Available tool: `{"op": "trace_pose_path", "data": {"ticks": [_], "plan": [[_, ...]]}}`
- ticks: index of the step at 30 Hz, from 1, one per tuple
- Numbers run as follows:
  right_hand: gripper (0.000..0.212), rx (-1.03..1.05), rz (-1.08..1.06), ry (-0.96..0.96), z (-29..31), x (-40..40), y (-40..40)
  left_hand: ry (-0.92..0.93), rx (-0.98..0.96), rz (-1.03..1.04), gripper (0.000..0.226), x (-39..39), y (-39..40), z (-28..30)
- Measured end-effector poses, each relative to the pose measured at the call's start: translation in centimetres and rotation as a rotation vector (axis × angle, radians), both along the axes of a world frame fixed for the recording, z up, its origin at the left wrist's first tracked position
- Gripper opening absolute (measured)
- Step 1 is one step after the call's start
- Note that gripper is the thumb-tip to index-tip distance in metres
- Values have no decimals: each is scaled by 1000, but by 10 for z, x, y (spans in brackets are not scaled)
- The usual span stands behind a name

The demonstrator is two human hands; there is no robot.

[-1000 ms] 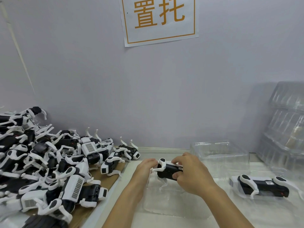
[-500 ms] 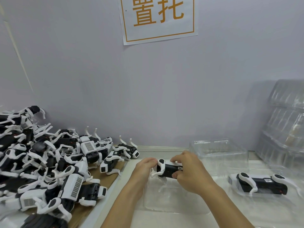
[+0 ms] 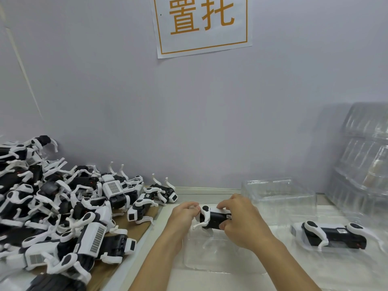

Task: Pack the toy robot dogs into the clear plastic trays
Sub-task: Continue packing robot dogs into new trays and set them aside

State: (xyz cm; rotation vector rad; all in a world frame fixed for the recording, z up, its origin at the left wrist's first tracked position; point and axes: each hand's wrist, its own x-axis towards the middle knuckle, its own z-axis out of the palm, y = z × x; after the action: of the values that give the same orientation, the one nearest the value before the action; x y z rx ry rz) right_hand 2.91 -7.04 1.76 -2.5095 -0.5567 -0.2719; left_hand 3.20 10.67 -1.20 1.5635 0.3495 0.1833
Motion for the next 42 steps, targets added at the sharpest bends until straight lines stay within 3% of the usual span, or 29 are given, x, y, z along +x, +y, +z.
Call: {"op": "trace_pose_path", "data": {"ticks": [5, 10, 22, 32, 42], "plan": [[41, -25, -7, -16, 1, -2, 1, 14, 24, 16, 15, 0, -2, 3], [39, -70, 3, -9, 1, -1, 2, -28, 146, 69, 32, -5, -6, 3], [40, -9, 21, 62, 2, 0, -1, 48, -12, 25, 23, -8, -4, 3], [40, -105, 24, 36, 0, 2, 3, 66, 78, 63, 31, -8, -6, 7], [43, -39, -17, 103, -2, 4, 2, 1, 168, -127, 27, -23, -2, 23]]}}
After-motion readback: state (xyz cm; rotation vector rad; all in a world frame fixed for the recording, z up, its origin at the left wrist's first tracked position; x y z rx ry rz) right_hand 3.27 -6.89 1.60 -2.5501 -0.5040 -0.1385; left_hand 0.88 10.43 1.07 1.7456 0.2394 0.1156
